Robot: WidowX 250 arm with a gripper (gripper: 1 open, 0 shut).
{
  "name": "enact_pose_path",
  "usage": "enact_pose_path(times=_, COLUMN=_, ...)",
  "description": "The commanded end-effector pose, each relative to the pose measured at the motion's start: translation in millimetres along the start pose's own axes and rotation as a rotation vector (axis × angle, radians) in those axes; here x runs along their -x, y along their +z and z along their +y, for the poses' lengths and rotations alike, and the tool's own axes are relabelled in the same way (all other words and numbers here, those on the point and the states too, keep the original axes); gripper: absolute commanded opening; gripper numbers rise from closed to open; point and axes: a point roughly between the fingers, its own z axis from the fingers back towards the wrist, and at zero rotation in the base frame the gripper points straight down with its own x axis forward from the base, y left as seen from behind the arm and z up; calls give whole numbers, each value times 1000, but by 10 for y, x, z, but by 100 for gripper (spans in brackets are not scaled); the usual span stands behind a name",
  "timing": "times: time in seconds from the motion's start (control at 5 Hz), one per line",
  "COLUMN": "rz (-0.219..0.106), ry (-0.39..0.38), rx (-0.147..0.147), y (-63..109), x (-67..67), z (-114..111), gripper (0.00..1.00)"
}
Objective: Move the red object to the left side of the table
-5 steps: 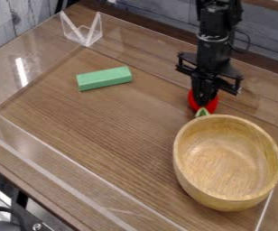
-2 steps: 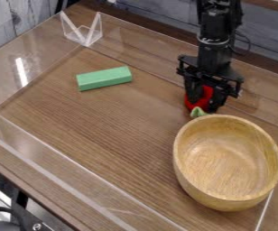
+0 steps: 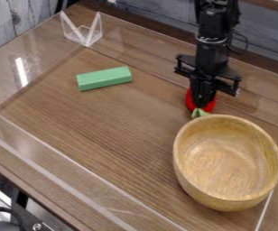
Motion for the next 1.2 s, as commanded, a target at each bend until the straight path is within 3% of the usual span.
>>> enact_pose_path(times=0.0, rz=-88, ry=-7, rx=9, y=377, x=-61, z=16, gripper=0)
enact_pose_path(times=0.2, rz=-124, ry=-18, rx=19, y=603, x=-25, z=13, gripper=0)
enact_pose_path(times=0.4, rz=-200, ry=-21, rx=19, y=995, x=36, z=37, gripper=0)
enact_pose_path(times=0.6, rz=-241, ry=-7, rx=17, y=1307, x=217, z=199, gripper=0)
enact_pose_path(times=0.8, rz=-249, ry=19, rx=2, y=1506, x=499, z=497, gripper=0)
enact_pose_path(times=1.0, rz=-236, ry=49, rx=-36, y=1564, x=850, z=882, gripper=0)
